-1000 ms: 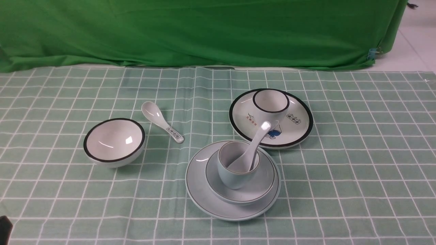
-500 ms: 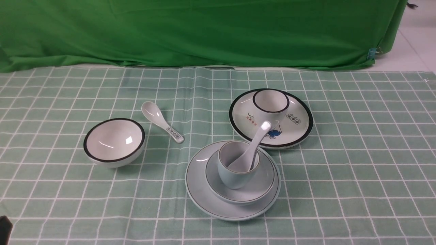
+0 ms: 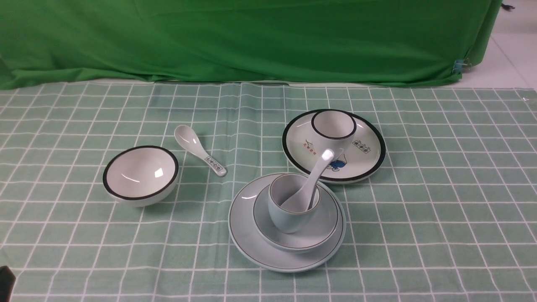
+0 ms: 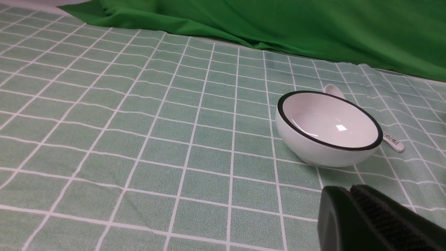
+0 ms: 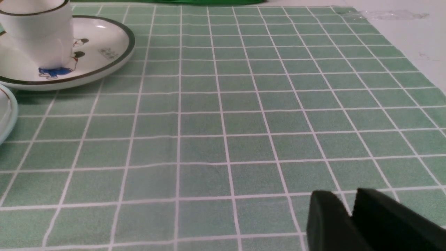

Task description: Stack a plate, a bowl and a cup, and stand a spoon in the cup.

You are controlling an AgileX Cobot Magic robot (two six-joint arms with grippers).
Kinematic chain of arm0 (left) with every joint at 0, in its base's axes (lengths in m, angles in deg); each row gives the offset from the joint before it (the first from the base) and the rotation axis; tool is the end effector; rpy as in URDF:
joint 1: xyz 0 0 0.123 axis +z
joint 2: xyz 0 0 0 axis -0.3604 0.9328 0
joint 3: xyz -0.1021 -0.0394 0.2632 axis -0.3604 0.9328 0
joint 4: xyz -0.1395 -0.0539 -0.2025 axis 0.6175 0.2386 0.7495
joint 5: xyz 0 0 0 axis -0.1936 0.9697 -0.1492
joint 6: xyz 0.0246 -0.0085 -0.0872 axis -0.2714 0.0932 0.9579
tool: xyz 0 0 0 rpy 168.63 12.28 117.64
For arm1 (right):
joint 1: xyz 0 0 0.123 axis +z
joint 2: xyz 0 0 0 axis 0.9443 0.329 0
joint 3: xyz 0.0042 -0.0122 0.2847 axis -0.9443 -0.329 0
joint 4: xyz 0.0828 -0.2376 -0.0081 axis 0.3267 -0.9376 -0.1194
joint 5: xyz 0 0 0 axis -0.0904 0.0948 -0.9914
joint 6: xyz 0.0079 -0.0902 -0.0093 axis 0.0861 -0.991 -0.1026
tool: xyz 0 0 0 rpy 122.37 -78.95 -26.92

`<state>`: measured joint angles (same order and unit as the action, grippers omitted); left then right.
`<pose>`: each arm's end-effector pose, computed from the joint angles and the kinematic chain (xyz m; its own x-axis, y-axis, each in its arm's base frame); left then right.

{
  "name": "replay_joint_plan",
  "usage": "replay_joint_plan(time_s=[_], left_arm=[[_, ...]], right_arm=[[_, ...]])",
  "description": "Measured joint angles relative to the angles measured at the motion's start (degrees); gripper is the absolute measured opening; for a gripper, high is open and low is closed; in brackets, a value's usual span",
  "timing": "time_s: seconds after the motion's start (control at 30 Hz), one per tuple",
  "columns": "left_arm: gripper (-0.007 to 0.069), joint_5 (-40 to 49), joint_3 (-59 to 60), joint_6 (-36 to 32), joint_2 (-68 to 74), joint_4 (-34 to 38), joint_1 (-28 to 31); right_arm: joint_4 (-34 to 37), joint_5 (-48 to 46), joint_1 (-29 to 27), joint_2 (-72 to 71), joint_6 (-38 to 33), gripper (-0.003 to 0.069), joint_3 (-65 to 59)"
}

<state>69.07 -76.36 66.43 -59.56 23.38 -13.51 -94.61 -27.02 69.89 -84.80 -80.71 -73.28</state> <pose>0.0557 0.0035 0.1886 -0.1555 -0.0732 -0.9851 -0.0980 0.9935 -0.0583 0.0558 -0.0036 0.1912 -0.1422 -0.0484 -0.9887 0.0381 0.9978 -0.0544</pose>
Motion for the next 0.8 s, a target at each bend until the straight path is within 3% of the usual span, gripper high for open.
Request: replay_joint_plan(time_s=[0.8], left_arm=[[0.0013, 0.00, 0.00, 0.00, 0.00, 0.00, 0.00]], right_arm=[[0.00, 0.00, 0.00, 0.00, 0.00, 0.0202, 0.00]])
